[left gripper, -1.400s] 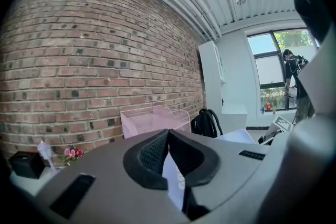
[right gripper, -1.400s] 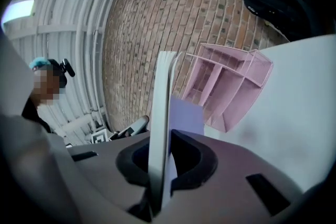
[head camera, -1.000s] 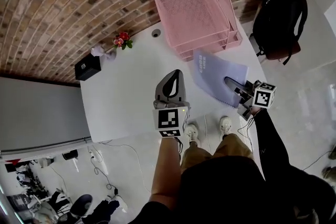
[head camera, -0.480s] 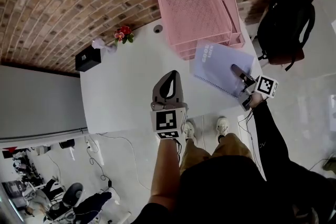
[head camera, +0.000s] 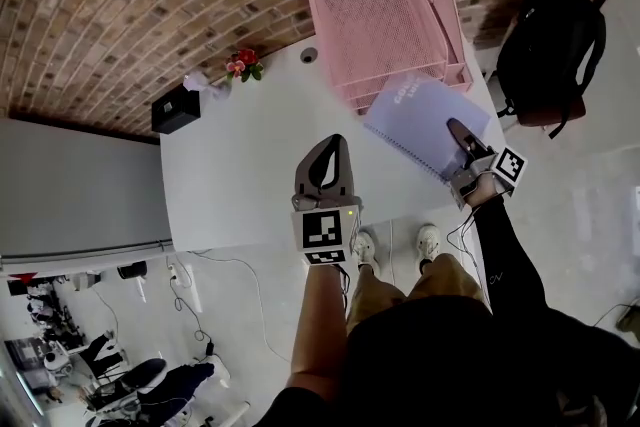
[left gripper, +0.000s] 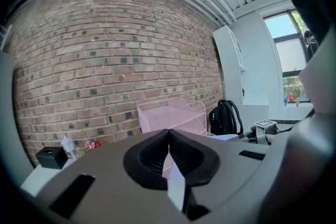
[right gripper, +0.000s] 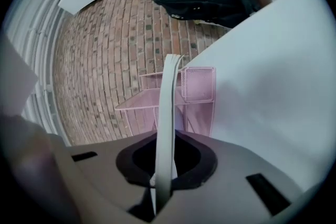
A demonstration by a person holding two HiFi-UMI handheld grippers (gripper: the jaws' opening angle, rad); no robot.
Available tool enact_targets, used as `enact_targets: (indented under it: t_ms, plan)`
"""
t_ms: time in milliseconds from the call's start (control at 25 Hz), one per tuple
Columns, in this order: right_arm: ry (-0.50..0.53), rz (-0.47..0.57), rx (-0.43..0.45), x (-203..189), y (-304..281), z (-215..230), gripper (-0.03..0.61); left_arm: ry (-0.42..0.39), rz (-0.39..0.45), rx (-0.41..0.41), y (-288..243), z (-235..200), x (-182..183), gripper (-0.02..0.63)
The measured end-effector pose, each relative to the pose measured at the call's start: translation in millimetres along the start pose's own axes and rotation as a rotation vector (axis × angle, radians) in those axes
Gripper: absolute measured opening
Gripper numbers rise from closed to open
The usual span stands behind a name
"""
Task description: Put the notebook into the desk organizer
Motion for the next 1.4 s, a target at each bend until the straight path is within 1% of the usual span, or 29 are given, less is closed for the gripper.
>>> enact_targets:
  t_ms: [120,200,280,320,400,520,720,800,840,920,1040,1120,1200,1320,1400]
  plan:
    - [-0.163,0.078,-0.012,-11,0,13,0.044,0.006,-0.004,0.006,3,-1,-2,0.015]
    - [-0.247,0.136,-0.014,-22,-5,17,0.044,0.004,-0.012,0.012,5,-4,-3,0.016]
    - [-0.284,0.185,-0.013,-30,-12,15,0.044,0.003,-0.024,0.019,7,-6,-4,0.016]
    - [-0.285,0.208,-0.017,-33,-15,13,0.044,0.004,-0.024,0.023,9,-6,-5,0.015]
    - [-0.254,0.253,-0.047,-39,-19,9,0.044,0.009,-0.025,0.028,12,-7,-6,0.016]
    - [-0.176,0.305,-0.120,-47,-32,1,0.044,0.017,-0.045,0.040,18,-12,-10,0.016]
    - [-0.036,0.305,-0.263,-51,-47,-9,0.043,0.027,-0.051,0.049,24,-19,-16,0.017]
    - [0.010,0.315,-0.289,-54,-48,-14,0.046,0.029,-0.053,0.046,25,-22,-18,0.017]
    - [0.017,0.318,-0.294,-57,-49,-15,0.046,0.030,-0.055,0.044,25,-23,-19,0.017]
    - [0.008,0.319,-0.295,-65,-50,-16,0.046,0.030,-0.068,0.038,26,-25,-21,0.017]
    - [-0.043,0.312,-0.270,-79,-51,-13,0.055,0.026,-0.069,0.025,24,-28,-21,0.017]
    - [-0.074,0.294,-0.244,-89,-51,-9,0.089,0.023,-0.064,0.017,23,-29,-21,0.017]
    - [-0.086,0.265,-0.216,-97,-49,-6,0.134,0.023,-0.064,0.010,23,-30,-23,0.017]
    - [-0.054,0.192,-0.171,-112,-48,-10,0.196,0.031,-0.067,0.008,23,-34,-25,0.017]
    - [-0.010,0.135,-0.151,-124,-50,-13,0.210,0.032,-0.071,0.008,24,-37,-27,0.017]
Point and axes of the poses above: the fingertips, and each gripper's own axes: y backward along the fingers, z to its right, x out of its top, the point moved 10 cm from there along y, backward along the fingers, and after that the axes turned 9 degrees about -x, right-handed, at the moved point
